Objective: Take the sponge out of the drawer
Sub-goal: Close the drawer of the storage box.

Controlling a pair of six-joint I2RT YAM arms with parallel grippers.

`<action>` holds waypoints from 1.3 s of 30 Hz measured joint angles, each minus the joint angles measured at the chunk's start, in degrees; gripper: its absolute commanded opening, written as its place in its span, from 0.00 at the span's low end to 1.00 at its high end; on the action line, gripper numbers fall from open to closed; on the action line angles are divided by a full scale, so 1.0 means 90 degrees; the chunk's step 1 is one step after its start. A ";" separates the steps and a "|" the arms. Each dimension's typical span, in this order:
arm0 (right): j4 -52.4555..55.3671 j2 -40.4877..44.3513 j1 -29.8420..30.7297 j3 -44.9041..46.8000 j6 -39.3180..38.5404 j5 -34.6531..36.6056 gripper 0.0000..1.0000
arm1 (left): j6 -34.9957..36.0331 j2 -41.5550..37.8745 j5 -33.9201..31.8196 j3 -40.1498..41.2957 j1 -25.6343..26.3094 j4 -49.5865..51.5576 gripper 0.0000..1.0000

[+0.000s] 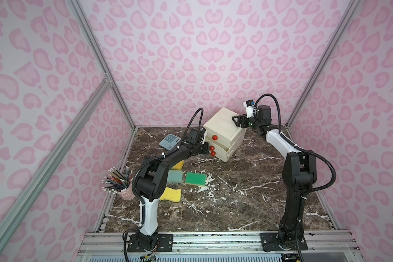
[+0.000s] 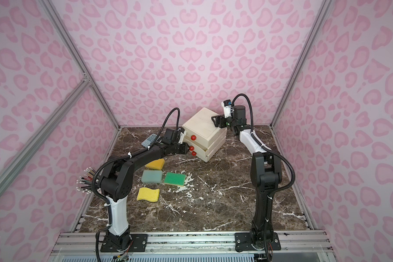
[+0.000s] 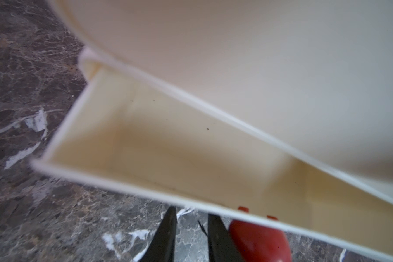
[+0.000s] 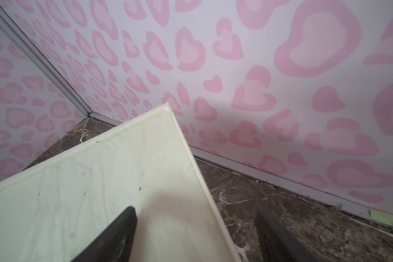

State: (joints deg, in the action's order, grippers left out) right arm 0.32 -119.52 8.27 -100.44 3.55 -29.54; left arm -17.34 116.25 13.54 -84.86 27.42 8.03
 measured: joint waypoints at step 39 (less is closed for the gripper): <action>0.0177 0.1892 0.0136 0.1887 -0.0347 0.1909 0.86 | -0.0610 -0.0848 -0.0066 0.1625 0.0639 -0.1853 0.41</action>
State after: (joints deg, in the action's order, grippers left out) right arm 1.91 -102.50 9.50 -83.46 0.43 -12.36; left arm -22.83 108.62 12.95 -70.24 33.17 -8.64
